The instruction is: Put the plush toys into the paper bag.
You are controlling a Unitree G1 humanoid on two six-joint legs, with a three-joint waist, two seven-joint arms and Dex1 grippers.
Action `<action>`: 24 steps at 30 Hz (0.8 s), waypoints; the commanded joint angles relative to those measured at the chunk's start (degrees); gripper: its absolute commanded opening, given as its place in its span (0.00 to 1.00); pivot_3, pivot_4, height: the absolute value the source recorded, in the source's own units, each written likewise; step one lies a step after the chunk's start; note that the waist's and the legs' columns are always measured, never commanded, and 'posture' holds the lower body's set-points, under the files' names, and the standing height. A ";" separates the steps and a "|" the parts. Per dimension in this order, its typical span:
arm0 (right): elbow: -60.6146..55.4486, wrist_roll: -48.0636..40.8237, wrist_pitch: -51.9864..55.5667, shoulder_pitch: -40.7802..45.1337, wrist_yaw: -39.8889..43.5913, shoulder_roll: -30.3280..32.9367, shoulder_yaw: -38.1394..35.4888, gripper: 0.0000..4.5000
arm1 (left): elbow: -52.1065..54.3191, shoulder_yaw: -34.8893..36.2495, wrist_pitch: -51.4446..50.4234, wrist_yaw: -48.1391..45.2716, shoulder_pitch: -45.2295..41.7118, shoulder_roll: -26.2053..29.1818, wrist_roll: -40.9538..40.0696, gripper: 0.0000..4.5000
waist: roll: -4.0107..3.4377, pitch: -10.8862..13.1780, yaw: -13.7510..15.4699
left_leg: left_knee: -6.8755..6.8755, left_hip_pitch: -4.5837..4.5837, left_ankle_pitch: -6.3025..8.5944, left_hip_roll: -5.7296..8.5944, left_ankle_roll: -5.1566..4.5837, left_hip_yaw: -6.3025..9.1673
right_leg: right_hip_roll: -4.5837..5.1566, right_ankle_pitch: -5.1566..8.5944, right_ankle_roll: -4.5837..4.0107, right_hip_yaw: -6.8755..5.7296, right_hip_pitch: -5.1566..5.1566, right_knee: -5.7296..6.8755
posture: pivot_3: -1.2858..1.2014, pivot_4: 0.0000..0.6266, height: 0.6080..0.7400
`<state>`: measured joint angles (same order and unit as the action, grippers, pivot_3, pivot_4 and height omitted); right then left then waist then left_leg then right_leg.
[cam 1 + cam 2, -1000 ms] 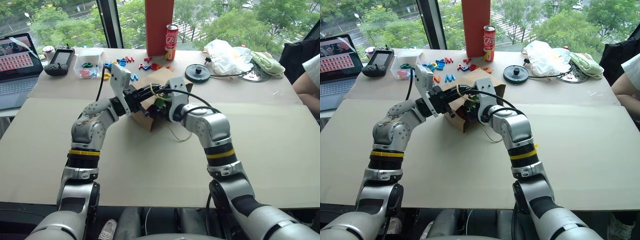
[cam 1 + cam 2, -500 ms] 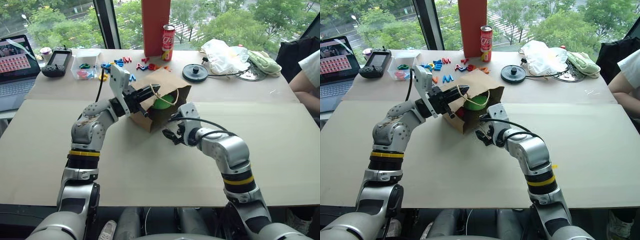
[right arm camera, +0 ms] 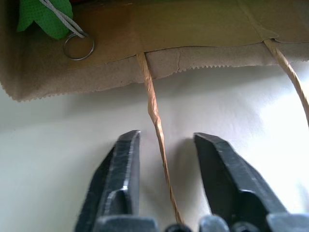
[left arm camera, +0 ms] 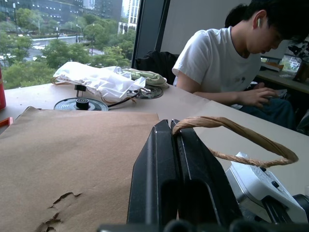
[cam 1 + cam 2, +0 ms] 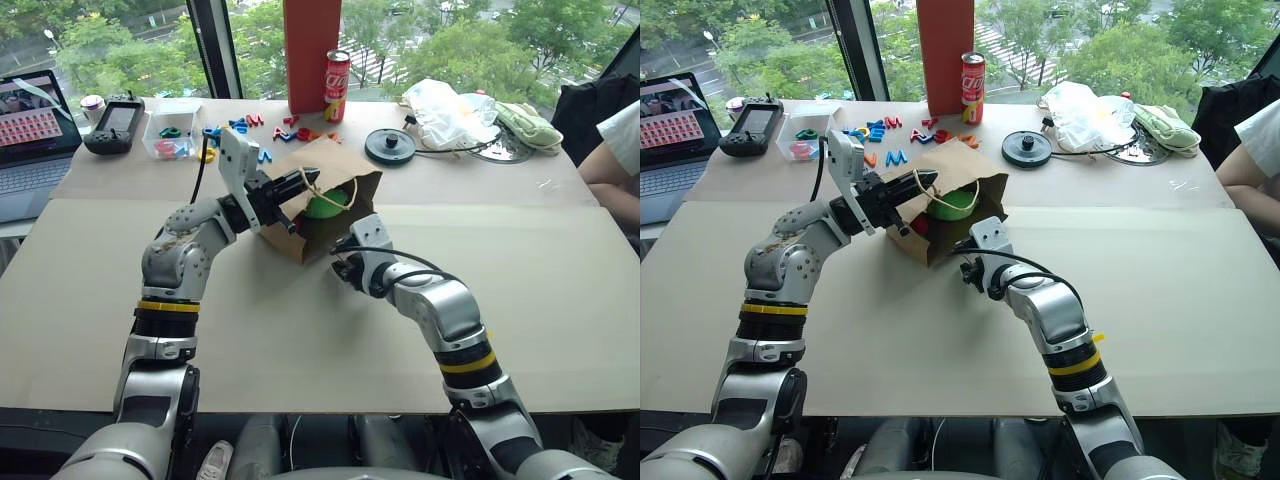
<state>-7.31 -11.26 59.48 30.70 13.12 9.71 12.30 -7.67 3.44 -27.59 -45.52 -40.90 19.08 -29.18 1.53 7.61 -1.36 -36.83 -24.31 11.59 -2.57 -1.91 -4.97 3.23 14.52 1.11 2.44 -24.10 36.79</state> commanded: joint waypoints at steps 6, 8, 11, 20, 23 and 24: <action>0.66 -0.02 -1.70 0.08 0.85 -1.28 -0.55 0.00 | 2.77 0.97 0.59 0.55 -0.78 0.50 -0.46 0.02 | 0.00 0.00 0.02 | 0.00 0.00 0.00 0.00 0.00 0.00 | 0.00 0.00 0.00 0.00 0.00 0.00 | 0.52 0.24 0.99; 0.26 -0.08 -2.36 0.50 0.70 -1.58 -1.34 0.00 | 3.01 0.91 0.54 0.65 -0.55 0.41 -0.53 0.02 | 0.00 0.00 0.01 | 0.00 0.00 0.00 0.00 0.00 0.00 | 0.00 0.00 0.00 0.00 0.00 0.00 | 0.52 0.24 0.99; -1.65 -0.18 -3.78 1.08 1.01 -1.15 -2.67 0.00 | 3.07 0.75 0.74 0.73 -0.26 0.19 -0.45 0.02 | 0.00 0.00 0.08 | 0.00 -0.02 0.00 0.00 0.00 0.00 | 0.01 0.00 0.00 0.00 -0.02 0.00 | 0.52 0.24 0.99; -18.56 -2.39 -4.97 2.14 6.08 8.49 -6.60 0.00 | 2.55 9.21 -5.01 6.73 -1.67 -4.22 -10.61 0.02 | 0.00 0.00 0.57 | 0.00 -0.09 0.00 -0.01 0.00 0.01 | 0.08 0.00 0.01 -0.02 -0.02 -0.01 | 0.52 0.24 0.99; -23.80 -3.42 -3.09 3.72 6.79 10.77 -8.08 0.00 | 3.34 12.17 -8.11 10.24 -1.36 -5.74 -14.53 0.02 | 0.00 0.00 0.43 | 0.00 -0.08 0.00 -0.03 0.00 0.05 | 0.06 0.00 0.01 -0.03 -0.01 -0.02 | 0.52 0.24 0.99; -24.64 -3.62 -2.57 4.00 6.85 11.16 -8.25 0.00 | 3.63 12.47 -8.61 10.97 -1.26 -5.92 -15.09 0.02 | 0.00 0.00 0.36 | 0.00 -0.07 0.00 -0.03 0.00 0.04 | 0.06 0.00 0.01 -0.02 -0.02 -0.02 | 0.52 0.24 0.99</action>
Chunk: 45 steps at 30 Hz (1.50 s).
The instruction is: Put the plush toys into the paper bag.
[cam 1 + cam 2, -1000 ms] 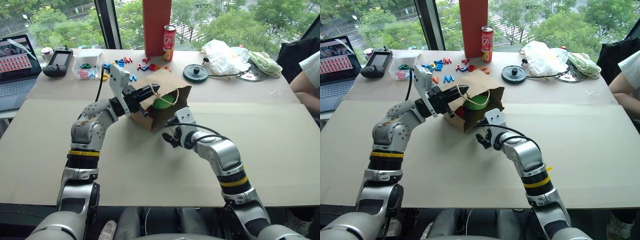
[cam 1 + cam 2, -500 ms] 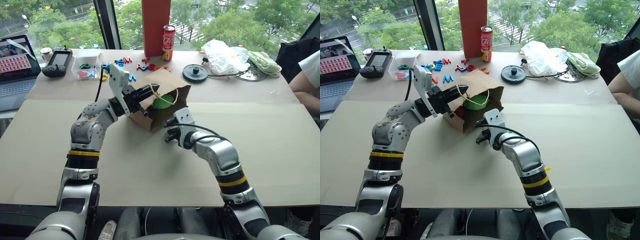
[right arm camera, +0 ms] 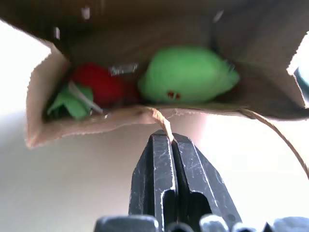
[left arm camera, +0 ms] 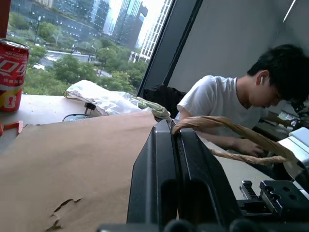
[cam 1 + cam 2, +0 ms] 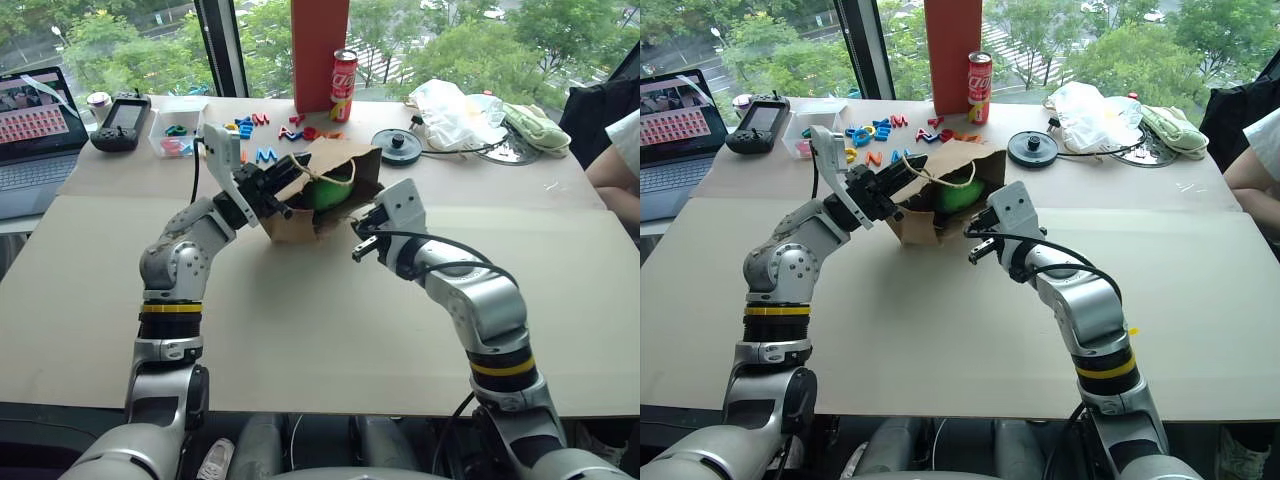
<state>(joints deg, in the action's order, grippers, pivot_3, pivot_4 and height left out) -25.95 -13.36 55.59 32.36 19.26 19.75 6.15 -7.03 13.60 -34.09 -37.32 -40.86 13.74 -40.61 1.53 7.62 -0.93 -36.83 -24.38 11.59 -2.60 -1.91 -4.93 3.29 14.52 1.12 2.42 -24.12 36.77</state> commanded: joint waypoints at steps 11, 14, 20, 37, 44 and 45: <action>-6.35 -0.67 6.63 2.13 0.45 3.81 2.11 0.00 | 3.79 -3.97 -1.01 0.61 3.47 1.48 1.35 0.02 | 0.00 0.00 0.11 | 0.00 0.04 0.00 0.08 0.00 -0.02 | -0.01 0.00 -0.01 0.00 0.02 -0.01 | 0.52 0.24 0.99; -5.72 -0.57 7.26 2.49 -0.28 3.81 1.75 0.00 | 3.72 -3.64 -0.97 0.56 3.43 1.71 1.25 0.02 | 0.00 0.00 0.12 | -0.01 0.04 0.00 0.09 0.00 -0.03 | 0.00 0.00 -0.01 0.01 0.03 -0.03 | 0.52 0.24 0.99; -6.41 -2.01 6.33 3.42 -0.33 2.60 -0.85 0.41 | 4.61 -0.78 -4.03 -0.39 2.48 2.87 -3.11 0.27 | 0.00 0.00 0.09 | -0.01 0.04 0.00 0.09 0.00 -0.02 | 0.00 0.00 -0.01 0.00 0.03 -0.03 | 0.52 0.24 0.99; -11.37 -21.54 12.27 6.67 8.94 5.14 -18.86 1.00 | 14.10 4.48 -13.73 -1.82 10.50 12.92 -12.80 0.98 | 0.00 0.00 0.10 | 0.00 0.05 0.00 -0.03 0.00 -0.01 | 0.02 0.00 -0.01 -0.01 0.04 -0.02 | 0.52 0.24 0.99; -10.53 -28.34 13.12 4.40 14.18 11.09 -18.11 0.53 | 13.09 1.61 -12.13 -7.84 16.73 16.65 -9.67 1.00 | 0.00 0.00 0.09 | 0.00 0.10 0.00 -0.03 0.00 -0.04 | 0.01 0.01 -0.03 -0.01 0.07 -0.04 | 0.52 0.24 0.99; -10.52 -28.86 12.75 3.84 14.66 11.50 -17.39 0.45 | 13.10 1.20 -11.53 -8.57 17.28 16.96 -9.19 1.00 | 0.00 0.00 0.10 | 0.01 0.09 0.00 -0.02 0.00 -0.04 | 0.02 0.01 -0.03 0.00 0.06 -0.05 | 0.52 0.24 0.99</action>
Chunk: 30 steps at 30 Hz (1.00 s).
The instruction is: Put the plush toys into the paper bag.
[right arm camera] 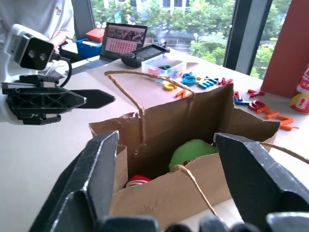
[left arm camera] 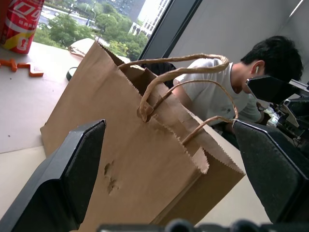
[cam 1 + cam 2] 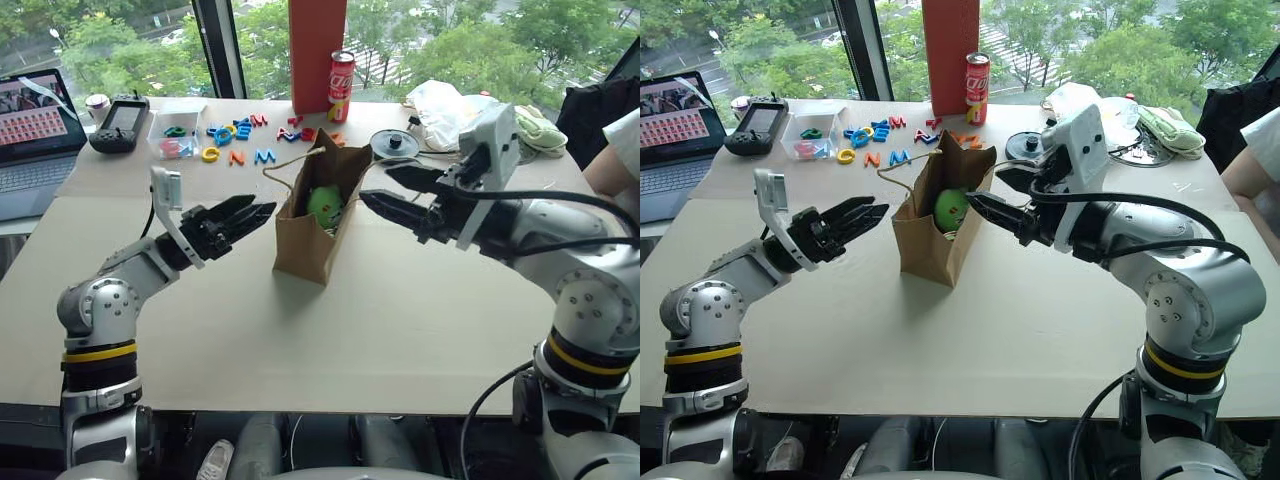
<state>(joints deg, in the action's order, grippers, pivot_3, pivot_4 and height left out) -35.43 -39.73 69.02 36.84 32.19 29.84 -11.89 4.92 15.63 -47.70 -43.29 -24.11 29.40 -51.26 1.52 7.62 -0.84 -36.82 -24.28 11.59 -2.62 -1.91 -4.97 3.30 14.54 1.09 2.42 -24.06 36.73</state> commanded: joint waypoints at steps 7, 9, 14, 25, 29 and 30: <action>2.95 3.98 -5.36 -3.02 -0.10 3.38 11.21 0.01 | -0.06 -4.86 9.47 -4.39 2.35 1.20 8.98 1.00 | 0.00 0.00 0.01 | 0.00 0.00 0.00 0.01 0.00 -0.02 | 0.00 0.00 0.00 0.02 0.00 -0.04 | 0.52 0.24 0.99; 5.89 9.10 -8.51 -3.07 -1.10 4.46 16.51 0.01 | -0.05 -6.37 12.06 -5.22 2.66 1.26 11.40 1.00 | 0.00 0.00 0.02 | 0.00 0.00 0.00 0.02 0.00 -0.03 | 0.00 0.00 0.00 0.02 0.00 -0.03 | 0.52 0.24 0.99; 14.85 18.97 -13.99 -0.87 -5.52 3.06 23.60 0.01 | -0.18 -9.77 16.95 -7.47 3.62 1.41 16.12 1.00 | 0.00 0.00 -0.02 | 0.00 -0.02 0.00 0.05 0.00 -0.07 | 0.00 0.00 0.00 0.04 -0.03 -0.05 | 0.52 0.24 0.99; 16.29 21.69 -12.48 4.47 -7.73 -5.98 25.96 0.01 | 4.75 -13.92 20.83 -4.38 4.78 -2.20 21.08 1.00 | 0.00 0.00 0.02 | 0.00 -0.05 0.00 -0.03 0.00 -0.05 | 0.00 0.00 0.00 0.03 -0.06 0.01 | 0.52 0.24 0.99; 16.53 22.08 -11.98 5.19 -8.35 -7.82 25.96 0.01 | 6.57 -14.68 21.46 -2.81 6.12 -3.18 22.24 1.00 | 0.00 0.00 0.05 | 0.00 -0.04 0.00 -0.02 0.00 -0.05 | 0.03 0.00 0.00 0.03 -0.05 0.01 | 0.52 0.24 0.99; 16.90 22.23 -11.91 5.40 -8.65 -8.52 25.95 0.01 | 7.37 -15.19 21.84 -2.48 6.72 -3.47 22.77 1.00 | 0.00 0.00 0.04 | 0.00 -0.04 0.00 -0.02 0.00 -0.06 | 0.03 0.00 0.00 0.03 -0.05 0.01 | 0.52 0.24 0.99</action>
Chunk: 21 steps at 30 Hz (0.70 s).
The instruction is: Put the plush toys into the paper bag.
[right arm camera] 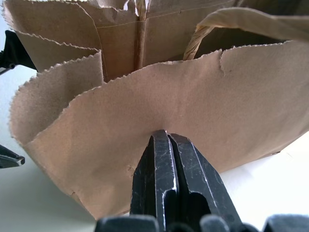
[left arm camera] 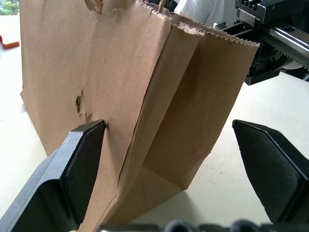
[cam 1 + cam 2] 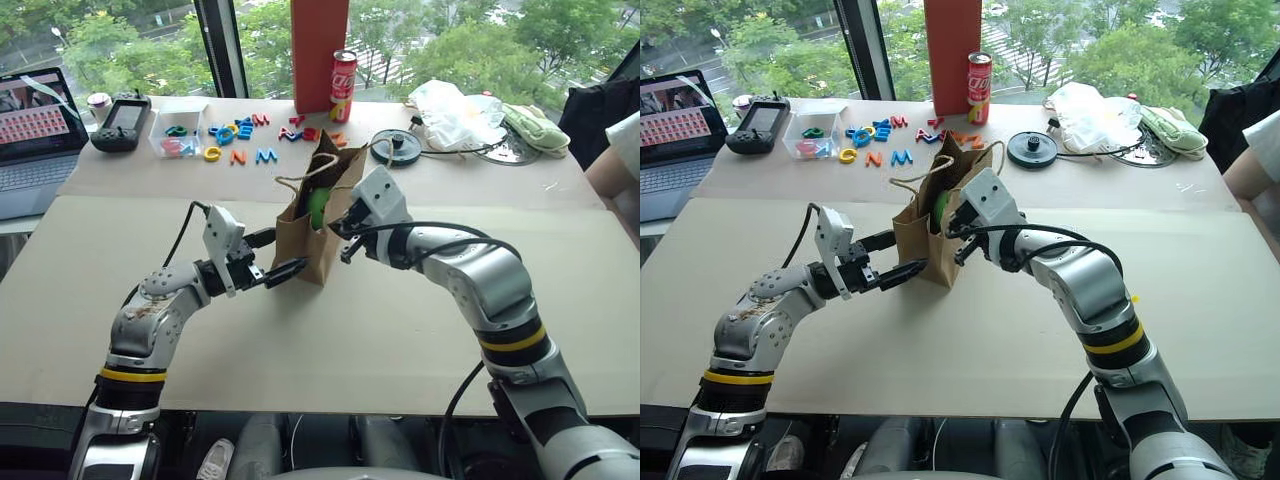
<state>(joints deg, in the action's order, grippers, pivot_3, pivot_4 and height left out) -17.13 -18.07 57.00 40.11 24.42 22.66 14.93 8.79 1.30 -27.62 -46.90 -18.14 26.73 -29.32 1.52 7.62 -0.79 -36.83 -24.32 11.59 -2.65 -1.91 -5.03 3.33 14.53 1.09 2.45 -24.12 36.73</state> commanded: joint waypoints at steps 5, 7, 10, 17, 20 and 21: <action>-0.32 1.27 0.45 2.59 -1.42 -3.03 -0.91 0.01 | 3.62 -2.38 3.80 2.86 1.47 -1.85 3.71 1.00 | 0.00 0.00 0.00 | 0.00 0.01 0.00 -0.02 0.00 0.00 | -0.02 0.00 0.00 -0.01 -0.01 0.03 | 0.52 0.24 0.99; -0.03 1.55 0.54 2.86 -1.44 -3.58 -0.96 0.01 | 2.92 -2.88 4.51 3.77 0.94 -2.64 4.72 1.00 | 0.00 0.00 -0.02 | 0.00 0.01 0.00 -0.02 0.00 0.00 | -0.02 0.00 -0.01 -0.01 -0.01 0.03 | 0.52 0.24 0.99; 0.23 1.82 0.69 3.09 -1.52 -4.06 -1.01 0.01 | 1.56 -3.45 5.56 5.49 -0.01 -3.93 6.49 1.00 | 0.00 0.00 -0.01 | 0.00 0.01 0.00 -0.01 0.00 0.00 | -0.02 0.00 0.00 -0.01 -0.01 0.03 | 0.52 0.24 0.99; 0.28 2.13 1.10 3.02 -1.83 -4.65 -1.34 0.01 | -2.20 -4.58 8.13 10.68 -2.48 -8.63 10.73 1.00 | 0.00 0.00 0.00 | 0.00 0.01 0.00 0.01 0.00 0.01 | -0.01 0.00 0.00 -0.01 0.00 0.02 | 0.52 0.24 0.99; 0.07 2.19 1.49 2.85 -2.13 -4.87 -1.58 0.01 | -2.76 -5.43 8.42 11.23 -2.75 -9.79 11.72 1.00 | 0.00 0.00 -0.02 | 0.00 0.01 0.00 0.01 0.00 0.01 | -0.01 0.00 0.00 -0.01 0.01 0.03 | 0.52 0.24 0.99; -0.01 2.17 1.62 2.82 -2.23 -4.92 -1.62 0.01 | -2.65 -5.57 8.20 11.47 -2.80 -10.17 11.82 1.00 | 0.00 0.00 -0.05 | 0.00 0.00 0.00 0.01 0.00 0.01 | -0.01 0.00 0.00 -0.01 0.00 0.03 | 0.52 0.24 0.99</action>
<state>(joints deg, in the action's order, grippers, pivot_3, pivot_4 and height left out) -15.56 -15.95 58.19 41.88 22.41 18.37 14.82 5.31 -3.70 -20.48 -35.99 -19.75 17.19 -17.91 1.52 7.62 -0.84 -36.83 -24.32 11.59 -2.64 -1.92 -5.02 3.32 14.53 1.08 2.44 -24.12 36.76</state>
